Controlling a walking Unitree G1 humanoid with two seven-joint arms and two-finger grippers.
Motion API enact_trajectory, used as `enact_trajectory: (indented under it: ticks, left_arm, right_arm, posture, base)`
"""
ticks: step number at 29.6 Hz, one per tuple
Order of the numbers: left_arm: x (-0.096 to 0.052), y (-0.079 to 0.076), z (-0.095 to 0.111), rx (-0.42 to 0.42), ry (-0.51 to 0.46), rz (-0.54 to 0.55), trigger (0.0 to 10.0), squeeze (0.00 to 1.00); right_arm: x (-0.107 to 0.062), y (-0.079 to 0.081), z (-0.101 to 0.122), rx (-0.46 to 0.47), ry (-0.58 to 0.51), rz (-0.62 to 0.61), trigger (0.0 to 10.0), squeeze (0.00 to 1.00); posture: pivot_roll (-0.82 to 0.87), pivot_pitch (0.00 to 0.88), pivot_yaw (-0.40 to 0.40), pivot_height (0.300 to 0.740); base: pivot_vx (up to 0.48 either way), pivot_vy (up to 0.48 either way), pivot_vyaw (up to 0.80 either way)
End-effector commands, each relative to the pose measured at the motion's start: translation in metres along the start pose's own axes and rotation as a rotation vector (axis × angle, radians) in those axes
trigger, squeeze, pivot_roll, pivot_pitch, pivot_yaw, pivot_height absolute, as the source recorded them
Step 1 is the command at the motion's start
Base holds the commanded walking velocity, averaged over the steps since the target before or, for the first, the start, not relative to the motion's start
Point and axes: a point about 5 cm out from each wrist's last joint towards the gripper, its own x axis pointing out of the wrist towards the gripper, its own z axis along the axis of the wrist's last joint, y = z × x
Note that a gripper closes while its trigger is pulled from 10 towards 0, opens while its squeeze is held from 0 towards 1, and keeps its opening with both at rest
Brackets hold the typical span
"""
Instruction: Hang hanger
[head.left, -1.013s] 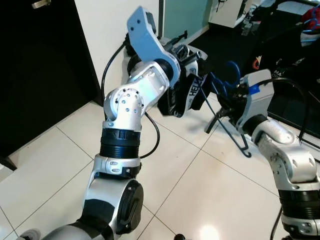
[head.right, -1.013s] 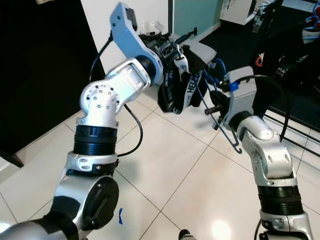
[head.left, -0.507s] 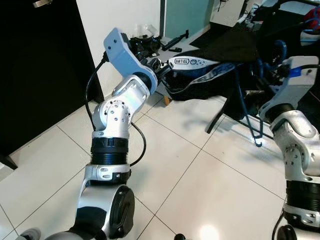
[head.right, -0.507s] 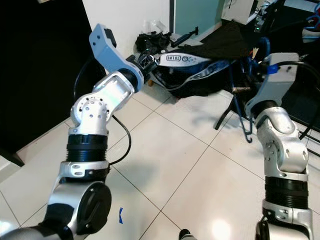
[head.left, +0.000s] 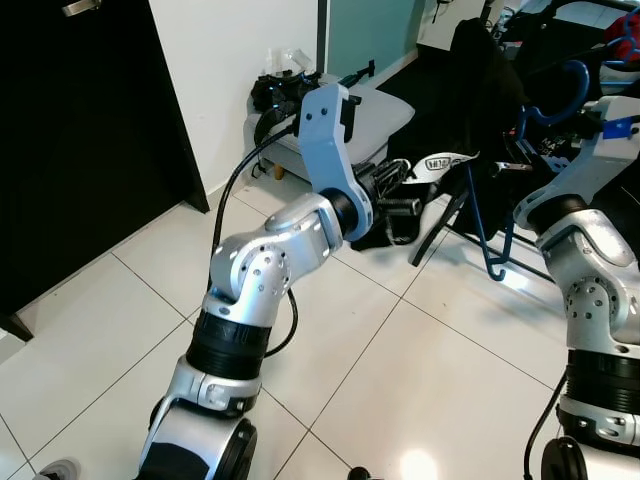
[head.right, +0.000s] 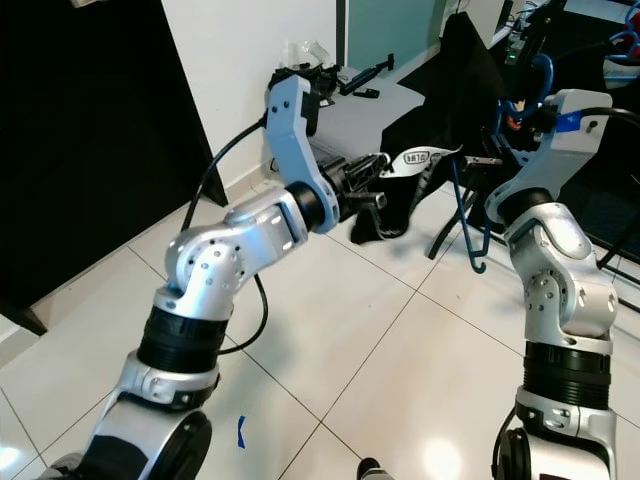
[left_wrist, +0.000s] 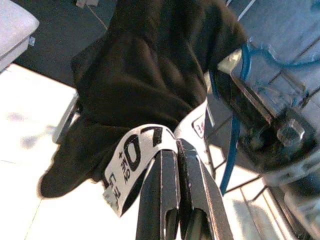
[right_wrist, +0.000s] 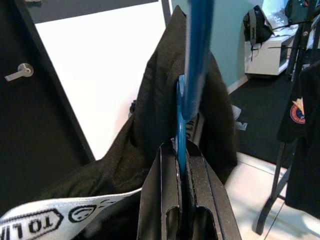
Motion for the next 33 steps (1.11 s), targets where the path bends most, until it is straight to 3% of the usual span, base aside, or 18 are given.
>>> enact_trajectory:
  ticks: [1, 2, 3, 8, 11, 15, 19, 20, 21, 24, 25, 26, 27, 28, 29, 30, 31, 33]
  left_arm:
    - [0.001, 0.0, -0.028, 0.05, 0.059, 0.037, 10.0, 0.27]
    - [0.001, 0.0, -0.028, 0.05, 0.059, 0.037, 10.0, 0.27]
    - [-0.002, 0.009, -0.034, 0.121, 0.08, 0.084, 10.0, 1.0]
    - [-0.01, 0.019, -0.04, 0.196, 0.114, 0.101, 10.0, 1.0]
    - [-0.016, 0.013, -0.04, 0.246, 0.133, 0.017, 10.0, 1.0]
    - [-0.033, 0.004, -0.031, 0.312, 0.148, -0.187, 10.0, 1.0]
    - [-0.037, 0.006, -0.026, 0.327, 0.14, -0.214, 10.0, 1.0]
    - [-0.038, 0.011, -0.015, 0.324, 0.097, -0.216, 10.0, 0.95]
    - [-0.039, 0.016, 0.002, 0.306, 0.028, -0.206, 10.0, 0.05]
    - [-0.039, 0.023, 0.02, 0.283, -0.057, -0.175, 10.0, 0.0]
    - [-0.041, 0.03, 0.04, 0.263, -0.148, -0.152, 10.0, 0.0]
    - [-0.041, 0.03, 0.04, 0.263, -0.148, -0.152, 10.0, 0.0]
    - [-0.045, 0.037, 0.059, 0.248, -0.237, -0.145, 10.0, 0.0]
    - [-0.045, 0.037, 0.059, 0.248, -0.237, -0.145, 10.0, 0.0]
    - [-0.059, 0.049, 0.088, 0.207, -0.377, -0.177, 10.0, 0.0]
    - [-0.059, 0.049, 0.088, 0.207, -0.377, -0.177, 10.0, 0.0]
    - [-0.074, 0.059, 0.108, 0.204, -0.447, -0.198, 10.0, 0.0]
    - [-0.08, 0.063, 0.114, 0.211, -0.463, -0.206, 10.0, 0.0]
  right_arm:
    - [0.003, 0.004, -0.001, -0.023, 0.042, 0.03, 10.0, 0.0]
    - [0.003, 0.004, -0.001, -0.023, 0.042, 0.03, 10.0, 0.0]
    - [0.003, 0.005, 0.0, -0.027, 0.053, 0.043, 10.0, 0.0]
    - [0.004, 0.007, 0.004, -0.033, 0.058, 0.073, 10.0, 0.0]
    - [0.004, 0.006, 0.009, -0.053, 0.057, 0.108, 10.0, 0.0]
    - [-0.003, 0.012, 0.02, -0.079, 0.054, 0.288, 10.0, 0.0]
    - [-0.007, 0.013, 0.024, -0.097, 0.042, 0.354, 10.0, 0.0]
    - [-0.014, 0.014, 0.028, -0.118, 0.04, 0.434, 10.0, 0.0]
    - [-0.023, 0.014, 0.03, -0.13, 0.047, 0.527, 10.0, 0.0]
    - [-0.03, 0.012, 0.033, -0.145, 0.054, 0.594, 10.0, 0.0]
    - [-0.036, 0.009, 0.036, -0.158, 0.062, 0.65, 10.0, 0.0]
    - [-0.036, 0.009, 0.036, -0.158, 0.062, 0.65, 10.0, 0.0]
    - [-0.041, 0.006, 0.041, -0.164, 0.061, 0.698, 10.0, 0.0]
    - [-0.041, 0.006, 0.041, -0.164, 0.061, 0.698, 10.0, 0.0]
    - [-0.046, -0.001, 0.05, -0.178, 0.071, 0.766, 10.0, 0.0]
    - [-0.046, -0.001, 0.05, -0.178, 0.071, 0.766, 10.0, 0.0]
    - [-0.048, -0.006, 0.057, -0.194, 0.085, 0.806, 10.0, 0.0]
    - [-0.049, -0.008, 0.059, -0.196, 0.088, 0.822, 10.0, 0.0]
  posture:
    - [-0.01, 0.177, 0.02, 0.74]
    - [-0.01, 0.177, 0.02, 0.74]
    - [-0.01, 0.177, 0.02, 0.74]
    - [-0.01, 0.18, 0.021, 0.74]
    - [-0.01, 0.184, 0.021, 0.74]
    - [-0.01, 0.184, 0.016, 0.74]
    - [-0.01, 0.184, 0.014, 0.74]
    - [-0.01, 0.182, 0.012, 0.74]
    - [-0.01, 0.18, 0.011, 0.74]
    - [-0.02, 0.177, 0.007, 0.74]
    - [-0.02, 0.174, 0.007, 0.74]
    - [-0.02, 0.174, 0.007, 0.74]
    - [-0.02, 0.169, 0.004, 0.74]
    - [-0.02, 0.169, 0.004, 0.74]
    - [-0.03, 0.165, 0.003, 0.74]
    - [-0.03, 0.165, 0.003, 0.74]
    - [-0.02, 0.163, -0.002, 0.74]
    - [-0.02, 0.163, -0.004, 0.74]
  base:
    - [0.0, 0.0, 0.0]
    - [0.0, 0.0, 0.0]
    - [0.0, 0.0, 0.0]
    - [0.0, 0.0, 0.0]
    - [0.0, 0.0, 0.0]
    - [0.0, 0.0, 0.0]
    - [0.0, 0.0, 0.0]
    - [0.0, 0.0, 0.0]
    - [0.0, 0.0, 0.0]
    - [0.0, 0.0, 0.0]
    - [0.0, 0.0, 0.0]
    - [0.0, 0.0, 0.0]
    - [0.0, 0.0, 0.0]
    - [0.0, 0.0, 0.0]
    - [0.0, 0.0, 0.0]
    - [0.0, 0.0, 0.0]
    - [0.0, 0.0, 0.0]
    - [0.0, 0.0, 0.0]
